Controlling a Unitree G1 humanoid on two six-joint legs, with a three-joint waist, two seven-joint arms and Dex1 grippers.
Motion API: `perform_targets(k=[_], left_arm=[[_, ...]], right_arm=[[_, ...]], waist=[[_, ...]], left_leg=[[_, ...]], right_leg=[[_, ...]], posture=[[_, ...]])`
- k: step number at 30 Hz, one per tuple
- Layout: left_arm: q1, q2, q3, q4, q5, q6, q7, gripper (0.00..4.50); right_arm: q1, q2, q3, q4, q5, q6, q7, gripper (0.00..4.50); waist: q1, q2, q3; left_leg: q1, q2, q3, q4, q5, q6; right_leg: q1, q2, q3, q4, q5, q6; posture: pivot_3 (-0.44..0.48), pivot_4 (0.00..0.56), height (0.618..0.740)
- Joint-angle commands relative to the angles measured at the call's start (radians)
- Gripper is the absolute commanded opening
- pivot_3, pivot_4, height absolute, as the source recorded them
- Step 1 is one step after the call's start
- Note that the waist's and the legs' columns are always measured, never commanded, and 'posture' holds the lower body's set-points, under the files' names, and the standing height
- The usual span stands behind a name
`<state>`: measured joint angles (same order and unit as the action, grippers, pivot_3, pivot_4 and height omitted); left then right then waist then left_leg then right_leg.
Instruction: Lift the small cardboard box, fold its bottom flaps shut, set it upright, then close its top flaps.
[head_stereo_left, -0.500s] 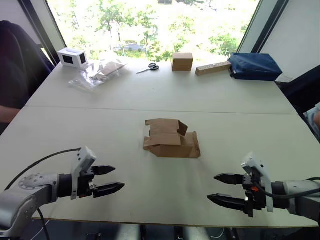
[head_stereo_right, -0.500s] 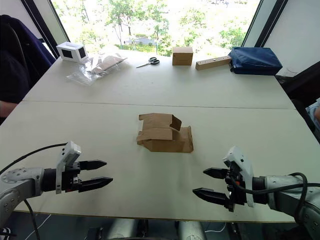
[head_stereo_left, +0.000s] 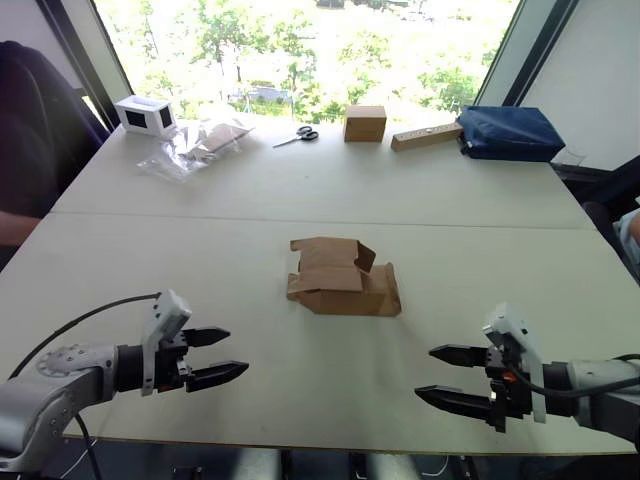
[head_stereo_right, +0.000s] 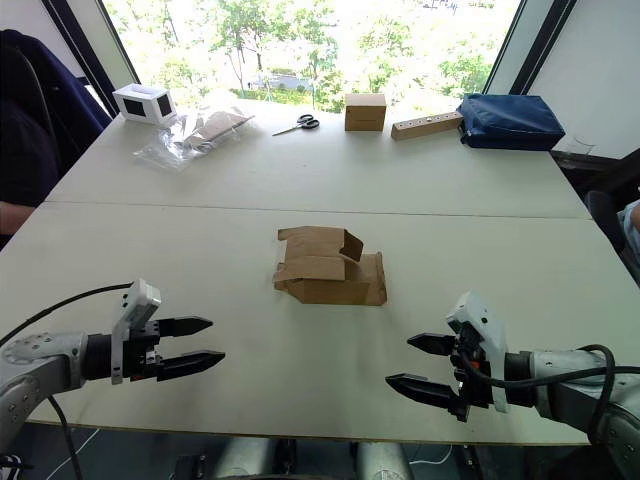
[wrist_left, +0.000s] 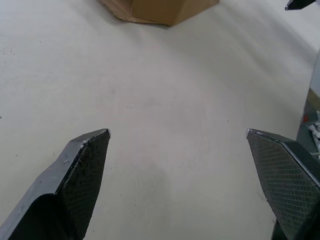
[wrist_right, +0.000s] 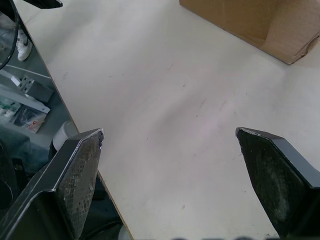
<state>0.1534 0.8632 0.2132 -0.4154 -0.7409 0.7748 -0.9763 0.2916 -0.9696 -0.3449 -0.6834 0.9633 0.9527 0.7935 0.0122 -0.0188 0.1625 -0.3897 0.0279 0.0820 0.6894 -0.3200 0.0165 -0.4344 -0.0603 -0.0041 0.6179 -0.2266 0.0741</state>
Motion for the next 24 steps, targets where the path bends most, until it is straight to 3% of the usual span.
perform_targets(k=[1,7,12,17,24], left_arm=[[-0.03,0.007,0.009,0.008,0.039,-0.04,0.014,4.48],[-0.204,0.035,0.007,0.063,-0.023,0.096,0.043,4.48],[-0.489,0.092,-0.08,0.276,-0.083,0.336,-0.018,4.48],[-0.796,0.028,-0.205,0.556,-0.11,0.511,-0.142,4.48],[-1.039,-0.156,-0.38,0.923,0.004,0.559,-0.226,4.48]], right_arm=[[-0.017,0.0,0.008,-0.018,-0.031,-0.027,-0.009,4.46],[-0.074,0.007,-0.017,-0.013,-0.028,-0.026,-0.024,4.46],[-0.153,0.001,-0.072,-0.038,0.028,-0.009,-0.069,4.46],[-0.265,-0.026,-0.054,-0.063,0.051,0.008,-0.12,4.46],[-0.355,-0.057,-0.022,-0.107,0.051,0.023,-0.176,4.46]], waist=[[0.0,0.0,0.0],[0.001,0.0,0.0],[0.0,0.0,0.0],[0.0,-0.001,0.0],[0.0,-0.001,0.001]], left_leg=[[0.0,0.0,0.0,0.0,0.0,0.0],[0.0,0.0,0.0,0.0,0.0,0.0],[0.0,0.0,0.0,0.0,0.0,0.0],[0.0,-0.001,-0.001,0.001,0.0,0.0],[-0.001,-0.003,-0.002,0.003,0.0,0.0]], right_leg=[[0.0,0.0,0.0,0.0,0.0,0.0],[0.0,0.001,0.0,0.0,0.0,0.0],[0.0,0.002,0.0,0.001,0.0,0.0],[0.001,0.004,0.0,0.001,0.0,0.001],[0.001,0.004,0.0,0.002,0.001,0.002]], posture=[[0.0,0.15,0.74],[0.0,0.15,0.74],[0.0,0.15,0.74],[0.0,0.15,0.74],[0.0,0.15,0.74]])
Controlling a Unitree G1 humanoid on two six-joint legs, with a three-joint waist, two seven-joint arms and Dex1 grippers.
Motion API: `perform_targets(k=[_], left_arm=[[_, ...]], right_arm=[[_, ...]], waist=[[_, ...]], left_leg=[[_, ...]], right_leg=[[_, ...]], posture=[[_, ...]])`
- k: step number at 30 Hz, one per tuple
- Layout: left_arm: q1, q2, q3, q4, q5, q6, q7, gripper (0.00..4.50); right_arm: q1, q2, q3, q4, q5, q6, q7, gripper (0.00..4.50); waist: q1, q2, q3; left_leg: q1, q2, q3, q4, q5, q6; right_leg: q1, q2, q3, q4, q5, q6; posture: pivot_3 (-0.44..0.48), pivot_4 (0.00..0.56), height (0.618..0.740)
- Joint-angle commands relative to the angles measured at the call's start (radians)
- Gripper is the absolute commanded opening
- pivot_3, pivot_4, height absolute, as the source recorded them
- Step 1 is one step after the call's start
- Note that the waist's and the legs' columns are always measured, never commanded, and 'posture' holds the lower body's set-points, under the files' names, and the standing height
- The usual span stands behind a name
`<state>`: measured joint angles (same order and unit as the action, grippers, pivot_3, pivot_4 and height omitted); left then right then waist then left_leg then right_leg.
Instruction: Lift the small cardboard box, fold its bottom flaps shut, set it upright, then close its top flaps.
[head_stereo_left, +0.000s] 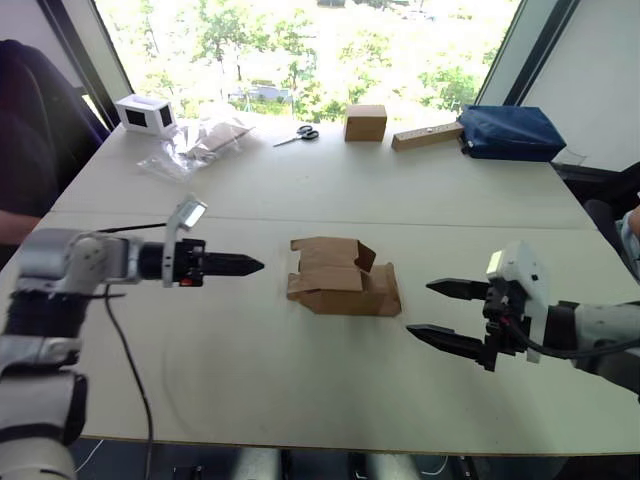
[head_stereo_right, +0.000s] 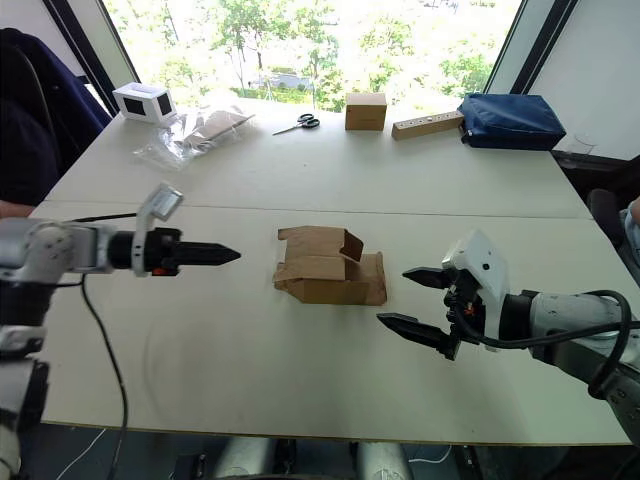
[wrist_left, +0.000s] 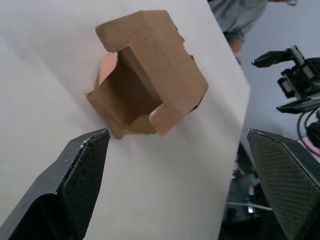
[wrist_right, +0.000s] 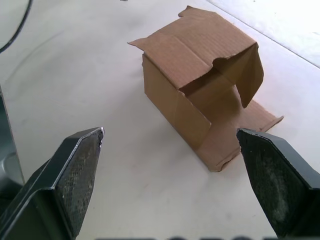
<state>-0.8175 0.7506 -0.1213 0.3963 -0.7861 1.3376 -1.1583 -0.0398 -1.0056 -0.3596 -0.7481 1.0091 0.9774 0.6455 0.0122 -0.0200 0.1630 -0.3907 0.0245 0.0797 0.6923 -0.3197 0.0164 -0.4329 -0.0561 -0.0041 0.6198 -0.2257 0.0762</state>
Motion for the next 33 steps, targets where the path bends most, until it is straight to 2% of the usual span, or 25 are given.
perform_targets(k=[1,5,13,23,26,30,31,32,33], left_arm=[[-0.094,-0.078,-0.062,0.16,0.069,-0.02,-0.053,4.48],[-0.175,-0.208,-0.039,0.33,0.12,-0.085,-0.058,4.48],[-0.252,-0.352,-0.007,0.514,0.188,-0.131,-0.093,4.48],[-0.267,-0.445,0.049,0.58,0.24,-0.164,-0.083,4.48],[-0.263,-0.461,0.071,0.576,0.253,-0.186,-0.057,3.74],[-0.265,-0.481,0.098,0.575,0.262,-0.191,-0.037,2.2],[-0.263,-0.481,0.098,0.571,0.266,-0.192,-0.04,1.65],[-0.262,-0.481,0.1,0.57,0.269,-0.193,-0.043,1.42],[-0.26,-0.48,0.101,0.568,0.271,-0.193,-0.047,0.99]], right_arm=[[-0.02,-0.027,-0.01,-0.052,0.008,0.012,-0.042,4.46],[0.04,-0.02,-0.013,-0.099,-0.018,0.027,-0.096,4.46],[0.048,-0.023,-0.025,-0.126,0.027,0.055,-0.167,4.46],[0.093,-0.022,-0.044,-0.129,0.034,0.055,-0.184,4.46],[0.105,-0.018,-0.047,-0.125,0.03,0.049,-0.185,4.5],[0.117,-0.007,-0.036,-0.114,0.012,0.03,-0.182,4.5],[0.12,-0.003,-0.035,-0.114,0.011,0.027,-0.182,4.5],[0.123,0.0,-0.034,-0.114,0.01,0.024,-0.182,4.5],[0.128,0.001,-0.034,-0.114,0.007,0.021,-0.181,4.5]], waist=[[0.0,0.0,0.0],[0.001,-0.002,0.001],[-0.001,-0.002,0.001],[0.0,-0.002,0.001],[0.0,-0.002,0.001],[0.0,-0.002,0.001],[0.0,-0.002,0.001],[0.0,-0.002,0.001],[0.0,-0.002,0.001]], left_leg=[[0.0,0.0,0.0,0.0,0.0,0.0],[-0.002,0.0,-0.001,0.002,0.0,0.0],[-0.002,0.002,-0.001,0.004,0.0,0.001],[-0.003,0.002,-0.001,0.004,-0.001,0.001],[-0.003,0.002,-0.002,0.004,-0.001,0.001],[-0.003,0.002,-0.002,0.004,-0.001,0.001],[-0.003,0.002,-0.002,0.004,-0.001,0.001],[-0.003,0.002,-0.002,0.004,-0.001,0.001],[-0.003,0.002,-0.002,0.004,-0.001,0.001]], right_leg=[[0.0,0.0,0.0,0.0,0.0,0.0],[0.0,0.0,0.0,0.0,-0.001,-0.001],[0.0,0.0,0.0,0.0,0.0,0.0],[0.0,-0.001,0.0,0.0,0.0,0.0],[0.0,-0.001,0.0,0.0,0.0,0.0],[0.0,-0.001,0.0,0.0,0.0,0.0],[0.0,-0.001,0.0,0.0,0.001,0.001],[0.0,-0.001,0.0,0.0,0.001,0.002],[0.0,-0.001,0.0,0.0,0.001,0.002]], posture=[[0.0,0.15,0.74],[0.0,0.15,0.74],[0.0,0.15,0.74],[0.0,0.15,0.74],[0.0,0.15,0.74],[0.0,0.15,0.74],[0.0,0.15,0.74],[0.0,0.15,0.74],[0.0,0.15,0.74]])
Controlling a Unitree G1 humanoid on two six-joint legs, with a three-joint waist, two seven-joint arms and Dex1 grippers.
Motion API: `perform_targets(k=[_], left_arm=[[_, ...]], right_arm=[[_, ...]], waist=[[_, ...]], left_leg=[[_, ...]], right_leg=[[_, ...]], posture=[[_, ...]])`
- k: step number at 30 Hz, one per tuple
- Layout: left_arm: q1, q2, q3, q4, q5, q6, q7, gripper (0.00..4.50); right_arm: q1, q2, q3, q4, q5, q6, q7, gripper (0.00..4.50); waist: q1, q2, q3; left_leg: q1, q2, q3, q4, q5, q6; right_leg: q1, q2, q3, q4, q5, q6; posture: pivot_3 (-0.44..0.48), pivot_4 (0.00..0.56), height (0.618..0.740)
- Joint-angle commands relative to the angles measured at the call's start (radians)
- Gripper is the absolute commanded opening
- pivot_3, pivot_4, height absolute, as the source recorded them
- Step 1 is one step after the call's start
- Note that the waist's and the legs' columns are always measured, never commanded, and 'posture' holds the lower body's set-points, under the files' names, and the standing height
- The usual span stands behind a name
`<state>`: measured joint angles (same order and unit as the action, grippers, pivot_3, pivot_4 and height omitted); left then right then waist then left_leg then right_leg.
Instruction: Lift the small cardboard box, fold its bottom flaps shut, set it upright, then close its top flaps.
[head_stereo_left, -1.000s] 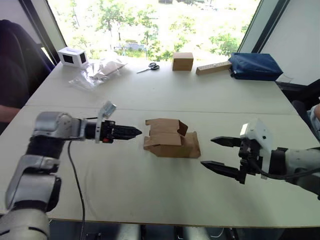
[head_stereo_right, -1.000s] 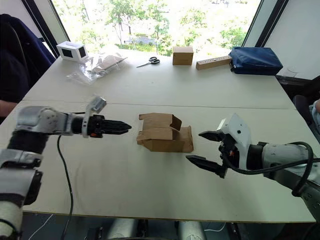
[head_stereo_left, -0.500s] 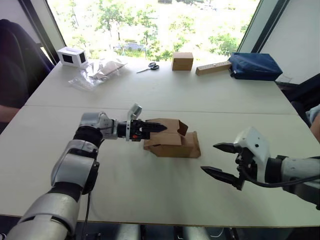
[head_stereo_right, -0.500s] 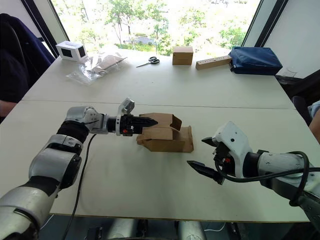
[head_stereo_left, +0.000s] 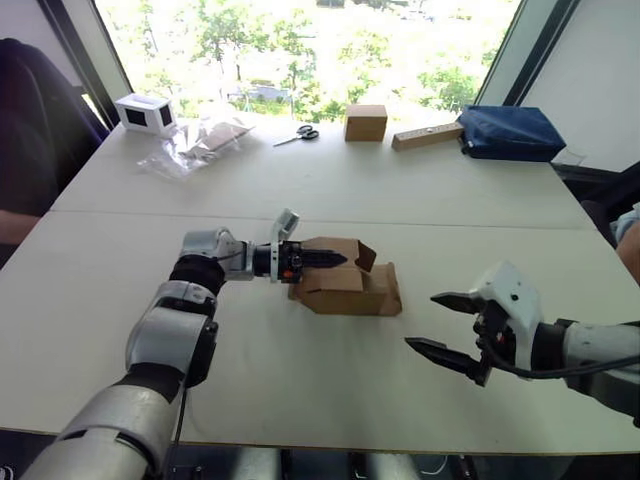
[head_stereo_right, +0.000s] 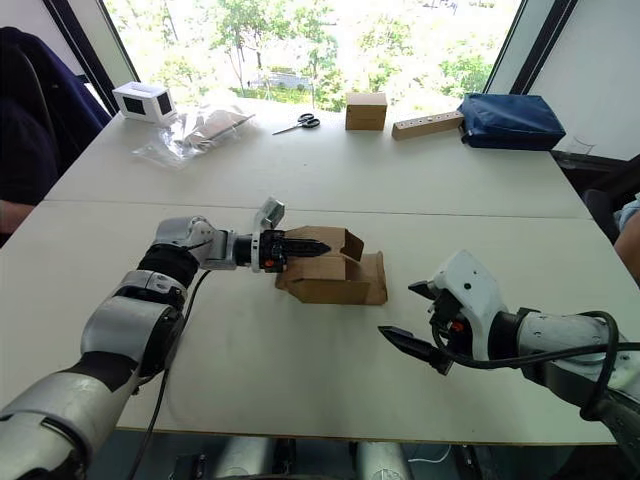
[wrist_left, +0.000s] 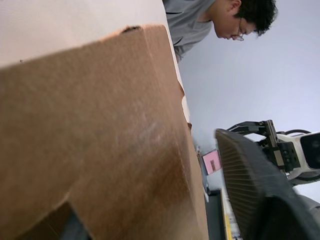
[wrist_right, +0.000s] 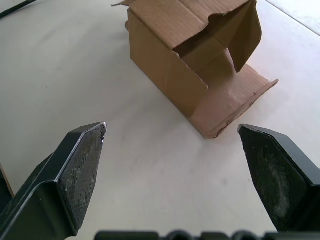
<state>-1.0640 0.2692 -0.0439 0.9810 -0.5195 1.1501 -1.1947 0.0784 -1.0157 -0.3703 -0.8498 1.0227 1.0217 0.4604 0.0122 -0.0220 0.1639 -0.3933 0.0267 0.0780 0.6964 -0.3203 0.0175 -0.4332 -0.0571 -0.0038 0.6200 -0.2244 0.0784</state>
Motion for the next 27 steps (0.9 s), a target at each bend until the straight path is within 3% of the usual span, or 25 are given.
perform_targets(k=[1,2,3,13,19,27], left_arm=[[-0.013,0.002,0.025,-0.017,0.006,-0.005,-0.013,0.69],[-0.012,0.002,0.026,-0.019,0.008,-0.003,-0.016,0.25],[-0.012,0.003,0.027,-0.021,0.009,-0.002,-0.018,0.08],[-0.011,0.047,0.032,-0.124,0.009,-0.024,-0.08,0.08],[-0.027,0.121,0.031,-0.431,0.03,-0.313,-0.14,0.08],[-0.103,0.165,0.029,-0.524,0.051,-0.5,-0.177,0.08]], right_arm=[[0.013,0.013,-0.024,-0.012,-0.009,-0.026,0.005,4.5],[0.017,0.014,-0.024,-0.012,-0.012,-0.029,0.006,4.5],[0.019,0.015,-0.025,-0.011,-0.014,-0.03,0.007,4.5],[-0.012,0.052,-0.039,0.023,0.015,-0.049,-0.014,4.5],[-0.2,0.22,-0.159,0.206,0.22,-0.127,-0.206,4.5],[-0.491,0.467,-0.068,0.3,0.422,-0.267,-0.471,4.5]], waist=[[0.0,0.0,0.0],[0.001,0.0,0.0],[0.0,0.0,0.0],[-0.001,0.0,0.0],[-0.001,0.0,0.0],[-0.002,0.001,0.0]], left_leg=[[0.0,0.0,0.0,0.0,0.0,0.0],[0.0,0.0,0.0,0.0,0.0,0.0],[0.0,0.0,0.0,0.0,0.0,0.0],[0.0,0.0,0.0,0.0,0.0,0.0],[0.0,0.001,0.0,0.0,0.0,0.0],[0.001,-0.001,0.001,0.001,0.0,0.0]], right_leg=[[0.0,0.0,0.0,0.0,0.0,0.0],[0.0,0.0,0.0,0.0,0.0,0.0],[0.0,0.0,0.0,0.0,0.0,0.0],[0.0,0.0,0.0,0.0,0.0,0.0],[0.0,-0.001,0.0,0.0,0.0,0.0],[-0.001,-0.002,0.0,0.005,0.0,0.0]], posture=[[0.0,0.15,0.74],[0.0,0.15,0.74],[0.0,0.15,0.74],[0.0,0.15,0.74],[0.0,0.15,0.74],[0.0,0.15,0.74]])
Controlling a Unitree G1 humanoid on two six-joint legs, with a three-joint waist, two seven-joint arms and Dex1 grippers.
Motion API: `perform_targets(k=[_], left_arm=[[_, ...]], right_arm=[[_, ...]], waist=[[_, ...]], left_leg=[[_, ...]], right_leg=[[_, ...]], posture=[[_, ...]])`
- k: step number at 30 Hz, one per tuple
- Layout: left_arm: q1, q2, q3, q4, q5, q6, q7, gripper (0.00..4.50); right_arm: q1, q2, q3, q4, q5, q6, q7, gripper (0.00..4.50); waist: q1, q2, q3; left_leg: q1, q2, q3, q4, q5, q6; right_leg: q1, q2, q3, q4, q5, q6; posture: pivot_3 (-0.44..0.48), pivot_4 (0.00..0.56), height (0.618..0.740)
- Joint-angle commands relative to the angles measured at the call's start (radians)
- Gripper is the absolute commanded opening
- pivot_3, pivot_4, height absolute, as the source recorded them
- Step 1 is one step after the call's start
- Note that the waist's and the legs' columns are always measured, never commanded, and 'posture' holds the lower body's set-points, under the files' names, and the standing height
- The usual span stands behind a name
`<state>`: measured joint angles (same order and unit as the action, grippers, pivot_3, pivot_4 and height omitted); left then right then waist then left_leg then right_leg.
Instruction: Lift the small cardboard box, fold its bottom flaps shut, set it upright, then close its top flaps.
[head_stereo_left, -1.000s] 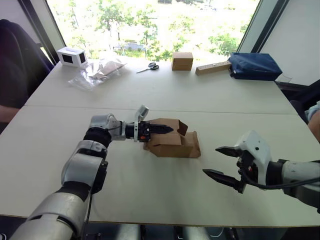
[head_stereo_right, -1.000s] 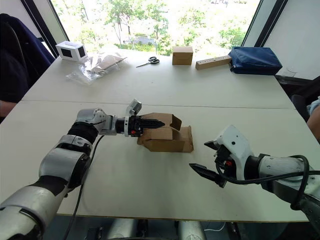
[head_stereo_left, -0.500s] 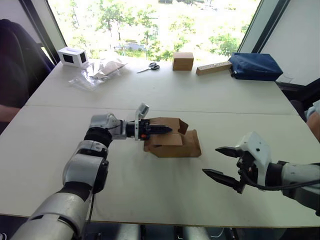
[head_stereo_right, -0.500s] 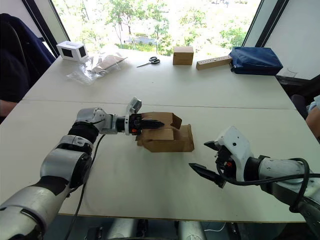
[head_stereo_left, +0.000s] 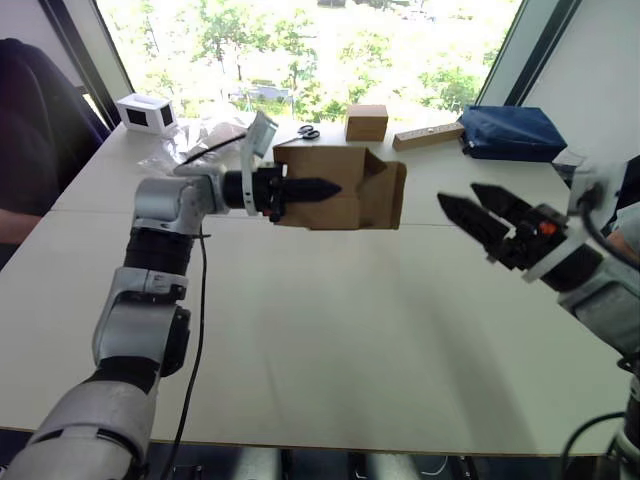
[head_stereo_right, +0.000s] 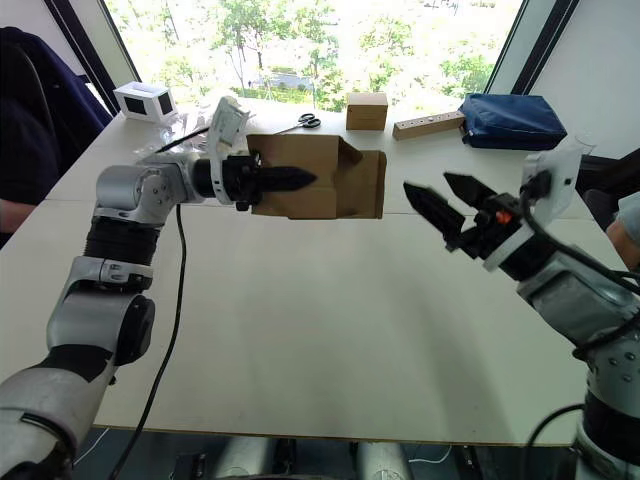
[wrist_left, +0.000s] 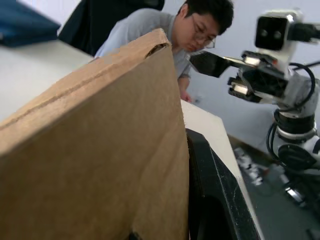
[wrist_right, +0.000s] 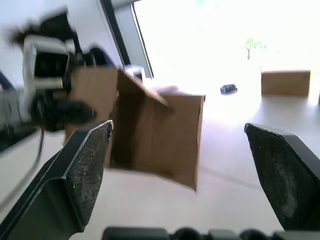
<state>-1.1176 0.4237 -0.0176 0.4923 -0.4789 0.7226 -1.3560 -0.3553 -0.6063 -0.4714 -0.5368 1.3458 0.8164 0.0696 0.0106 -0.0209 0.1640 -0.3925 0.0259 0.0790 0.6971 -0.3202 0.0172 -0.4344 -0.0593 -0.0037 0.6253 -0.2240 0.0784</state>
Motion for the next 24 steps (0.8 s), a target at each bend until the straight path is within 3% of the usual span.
perform_targets(k=[1,2,3,5,15,24], left_arm=[[-0.058,0.01,0.009,-0.038,0.007,-0.082,-0.011,0.08],[-0.064,0.009,0.013,-0.039,0.005,-0.088,-0.007,0.08],[-0.068,0.012,0.013,-0.045,0.003,-0.09,-0.01,0.0],[-0.065,0.017,0.015,-0.078,-0.001,-0.11,-0.011,0.0],[-0.043,0.03,0.038,-0.172,-0.06,-0.087,-0.005,0.0],[-0.013,0.036,0.031,-0.239,-0.101,-0.051,-0.001,0.0]], right_arm=[[-0.071,0.083,0.049,-0.021,0.119,-0.074,-0.103,4.5],[-0.079,0.097,0.06,-0.027,0.13,-0.083,-0.12,4.5],[-0.085,0.114,0.066,-0.03,0.144,-0.099,-0.14,4.06],[-0.1,0.131,0.081,-0.041,0.176,-0.125,-0.171,3.86],[-0.174,0.079,0.141,-0.005,0.17,-0.141,-0.174,0.17],[-0.218,0.056,0.203,0.053,0.109,-0.124,-0.127,0.07]], waist=[[-0.001,0.0,0.0],[-0.001,0.0,0.0],[0.0,0.0,0.0],[-0.001,0.0,0.0],[-0.007,0.001,0.0],[-0.022,0.001,0.0]], left_leg=[[0.0,0.0,0.0,0.0,0.0,0.0],[0.0,0.0,0.0,0.0,0.0,0.0],[0.0,0.0,0.0,0.0,0.0,0.0],[0.0,0.0,0.0,0.0,0.0,0.0],[-0.001,0.0,0.0,0.0,0.0,0.0],[-0.001,0.001,0.0,0.0,0.0,0.0]], right_leg=[[0.0,0.0,0.0,0.001,0.0,0.0],[0.0,0.001,0.0,0.001,0.0,0.0],[-0.001,0.001,0.0,0.002,0.0,0.001],[-0.001,0.001,0.0,0.003,0.0,0.001],[-0.002,0.001,0.0,0.003,0.001,0.001],[-0.002,0.001,0.0,0.004,0.001,0.002]], posture=[[0.0,0.15,0.74],[0.0,0.15,0.74],[0.0,0.15,0.74],[0.0,0.15,0.74],[0.0,0.15,0.74],[0.0,0.15,0.74]])
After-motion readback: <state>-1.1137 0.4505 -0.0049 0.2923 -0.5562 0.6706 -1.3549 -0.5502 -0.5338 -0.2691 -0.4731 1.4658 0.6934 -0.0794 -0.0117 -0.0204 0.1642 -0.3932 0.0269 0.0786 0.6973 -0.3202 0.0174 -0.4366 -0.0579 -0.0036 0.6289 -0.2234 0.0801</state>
